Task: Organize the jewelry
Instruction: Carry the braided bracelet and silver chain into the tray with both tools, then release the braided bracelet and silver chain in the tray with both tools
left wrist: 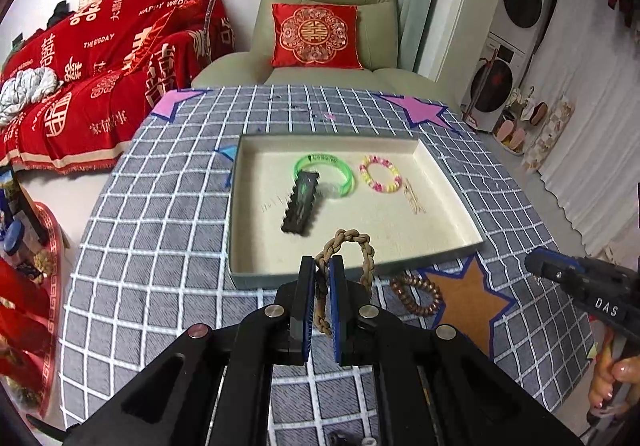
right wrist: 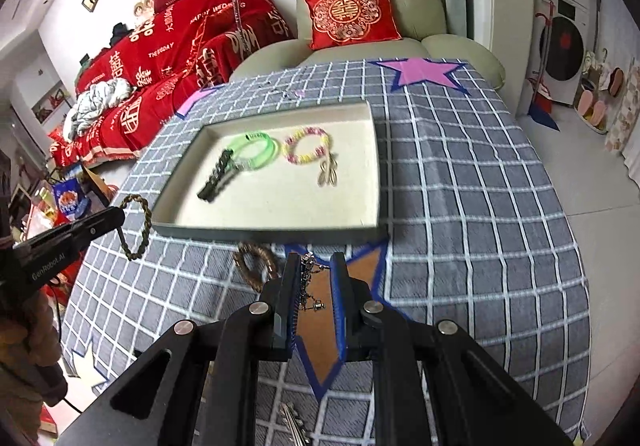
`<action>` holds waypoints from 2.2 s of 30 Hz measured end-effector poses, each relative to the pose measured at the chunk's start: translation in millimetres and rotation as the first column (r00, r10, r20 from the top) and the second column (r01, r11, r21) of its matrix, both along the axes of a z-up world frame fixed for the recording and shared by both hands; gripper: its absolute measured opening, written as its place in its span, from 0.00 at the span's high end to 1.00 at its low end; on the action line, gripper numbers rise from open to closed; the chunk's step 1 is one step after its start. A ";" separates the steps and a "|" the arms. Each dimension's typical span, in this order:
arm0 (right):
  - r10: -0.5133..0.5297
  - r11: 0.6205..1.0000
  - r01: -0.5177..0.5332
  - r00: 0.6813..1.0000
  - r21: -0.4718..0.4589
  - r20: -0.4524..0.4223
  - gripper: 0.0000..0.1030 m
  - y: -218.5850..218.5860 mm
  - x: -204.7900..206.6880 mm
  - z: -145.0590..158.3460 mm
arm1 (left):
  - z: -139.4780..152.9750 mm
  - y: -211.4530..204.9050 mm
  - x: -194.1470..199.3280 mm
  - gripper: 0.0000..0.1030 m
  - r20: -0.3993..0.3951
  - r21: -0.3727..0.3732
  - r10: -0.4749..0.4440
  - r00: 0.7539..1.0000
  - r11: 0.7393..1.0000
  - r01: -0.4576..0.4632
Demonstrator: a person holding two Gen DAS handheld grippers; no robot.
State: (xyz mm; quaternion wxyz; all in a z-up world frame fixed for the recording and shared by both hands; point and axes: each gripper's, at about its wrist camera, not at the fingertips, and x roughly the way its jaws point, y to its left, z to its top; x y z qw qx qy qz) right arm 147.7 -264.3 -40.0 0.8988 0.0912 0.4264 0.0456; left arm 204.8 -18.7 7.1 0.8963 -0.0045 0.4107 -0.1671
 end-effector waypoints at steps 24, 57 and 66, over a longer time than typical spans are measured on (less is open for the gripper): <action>0.028 0.998 -0.026 0.999 0.057 -0.040 0.85 2.4 141.5 -14.1 | -41.7 -18.2 111.6 0.85 -0.077 0.071 0.066 0.995 0.996 -0.060; 0.010 0.971 0.010 0.997 0.241 -0.079 0.44 -21.3 183.3 -56.7 | -68.2 -39.6 130.6 0.85 -0.062 0.233 0.066 0.996 0.971 -0.050; -0.008 0.962 0.028 0.997 0.271 -0.073 0.43 -22.0 149.5 -44.3 | -59.0 -37.1 122.6 0.84 -0.060 0.227 0.068 0.996 0.972 -0.053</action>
